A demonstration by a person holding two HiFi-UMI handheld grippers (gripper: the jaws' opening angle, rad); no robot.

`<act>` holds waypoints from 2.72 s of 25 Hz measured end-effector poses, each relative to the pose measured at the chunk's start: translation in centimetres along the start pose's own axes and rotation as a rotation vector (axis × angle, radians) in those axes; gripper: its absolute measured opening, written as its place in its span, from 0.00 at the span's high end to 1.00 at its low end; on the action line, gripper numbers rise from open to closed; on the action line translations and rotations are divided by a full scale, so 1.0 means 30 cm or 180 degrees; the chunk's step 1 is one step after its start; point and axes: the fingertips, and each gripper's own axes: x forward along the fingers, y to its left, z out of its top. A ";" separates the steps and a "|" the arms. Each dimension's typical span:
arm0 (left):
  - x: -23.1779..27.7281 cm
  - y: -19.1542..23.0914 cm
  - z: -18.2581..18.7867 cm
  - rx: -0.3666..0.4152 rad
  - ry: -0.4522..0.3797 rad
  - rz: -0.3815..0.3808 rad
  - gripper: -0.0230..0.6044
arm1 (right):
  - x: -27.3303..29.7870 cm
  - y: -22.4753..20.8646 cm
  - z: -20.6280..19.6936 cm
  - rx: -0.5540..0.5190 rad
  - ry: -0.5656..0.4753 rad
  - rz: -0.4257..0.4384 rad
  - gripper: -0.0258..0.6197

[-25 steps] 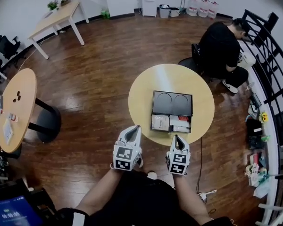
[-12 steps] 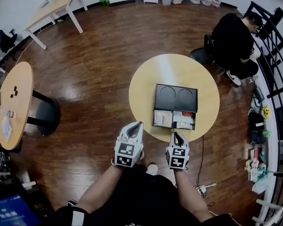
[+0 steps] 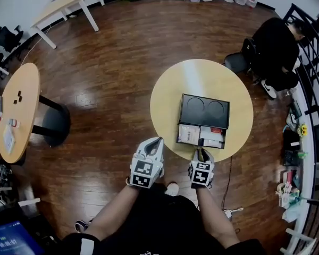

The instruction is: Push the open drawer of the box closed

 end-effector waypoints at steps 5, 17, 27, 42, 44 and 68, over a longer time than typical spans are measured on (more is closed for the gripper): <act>0.004 0.023 -0.004 0.0001 0.0015 0.0019 0.96 | 0.030 -0.005 -0.008 0.0019 0.0087 -0.0007 0.85; 0.013 0.026 -0.026 0.0004 0.0084 -0.0056 0.96 | 0.026 -0.006 -0.008 -0.0034 0.0057 -0.0051 0.85; -0.004 0.037 -0.047 -0.0007 0.0102 0.0004 0.96 | 0.021 -0.011 -0.007 -0.0088 -0.0009 -0.0062 0.85; -0.005 0.066 -0.068 -0.0040 0.0125 0.0038 0.96 | 0.076 -0.017 0.047 -0.0074 -0.0058 -0.0077 0.85; -0.001 0.070 -0.071 -0.0041 0.0132 0.0042 0.96 | 0.088 -0.022 0.056 -0.0067 -0.0061 -0.0082 0.85; 0.012 0.120 -0.060 0.0014 0.0136 0.0067 0.96 | 0.189 -0.064 0.200 0.0029 -0.0132 -0.0144 0.85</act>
